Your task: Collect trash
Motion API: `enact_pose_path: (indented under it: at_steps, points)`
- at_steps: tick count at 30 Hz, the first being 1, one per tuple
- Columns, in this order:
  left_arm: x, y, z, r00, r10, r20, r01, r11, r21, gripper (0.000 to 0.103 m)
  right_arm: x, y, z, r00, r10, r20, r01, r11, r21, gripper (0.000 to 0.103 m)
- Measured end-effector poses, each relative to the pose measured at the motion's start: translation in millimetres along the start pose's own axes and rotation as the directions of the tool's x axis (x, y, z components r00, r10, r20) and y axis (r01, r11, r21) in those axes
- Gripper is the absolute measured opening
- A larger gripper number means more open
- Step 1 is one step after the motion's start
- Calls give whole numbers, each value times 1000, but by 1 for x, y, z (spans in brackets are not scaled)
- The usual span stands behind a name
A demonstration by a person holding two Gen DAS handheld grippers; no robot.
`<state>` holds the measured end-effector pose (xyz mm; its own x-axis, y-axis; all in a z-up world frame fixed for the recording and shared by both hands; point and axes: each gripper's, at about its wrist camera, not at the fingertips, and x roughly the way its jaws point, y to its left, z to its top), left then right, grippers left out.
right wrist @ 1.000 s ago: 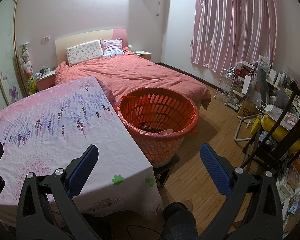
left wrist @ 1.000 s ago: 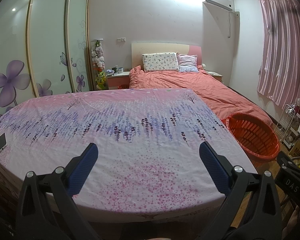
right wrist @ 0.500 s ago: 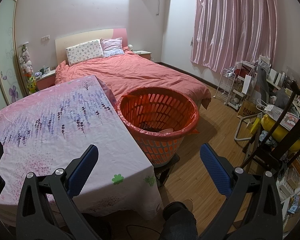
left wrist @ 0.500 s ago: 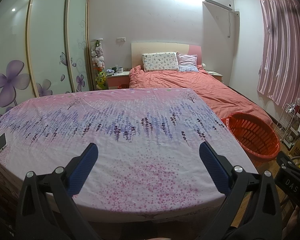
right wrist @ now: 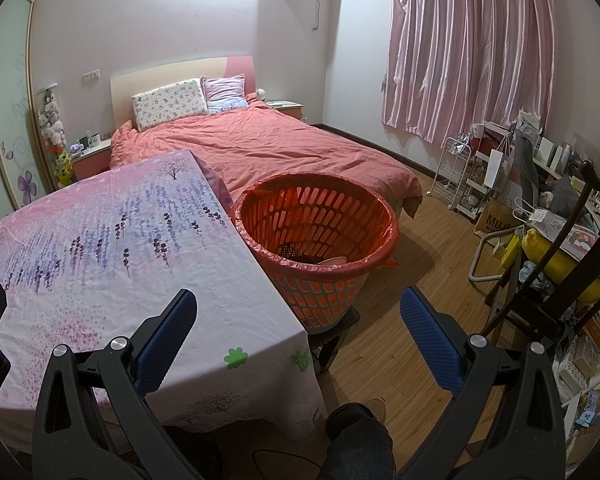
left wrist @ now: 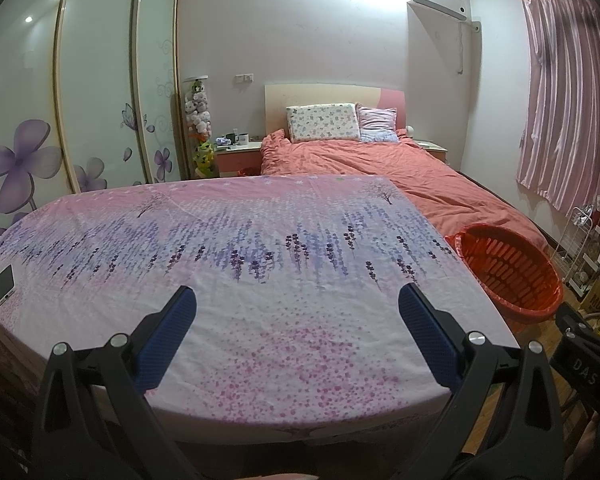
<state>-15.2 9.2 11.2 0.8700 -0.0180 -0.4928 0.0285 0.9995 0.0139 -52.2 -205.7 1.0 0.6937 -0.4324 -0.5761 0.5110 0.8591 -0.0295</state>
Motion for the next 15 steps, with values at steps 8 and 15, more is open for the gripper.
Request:
enact_pose_path:
  at_steps: [8,15]
  points:
    - [0,2,0,1000,0,-2,0,1000,0,99,0,0,-2,1000,-1,0,1,1000,-1,101]
    - [0,2,0,1000,1,-2,-1,1000,0,99,0,0,-2,1000,0,1,0,1000,-2,101]
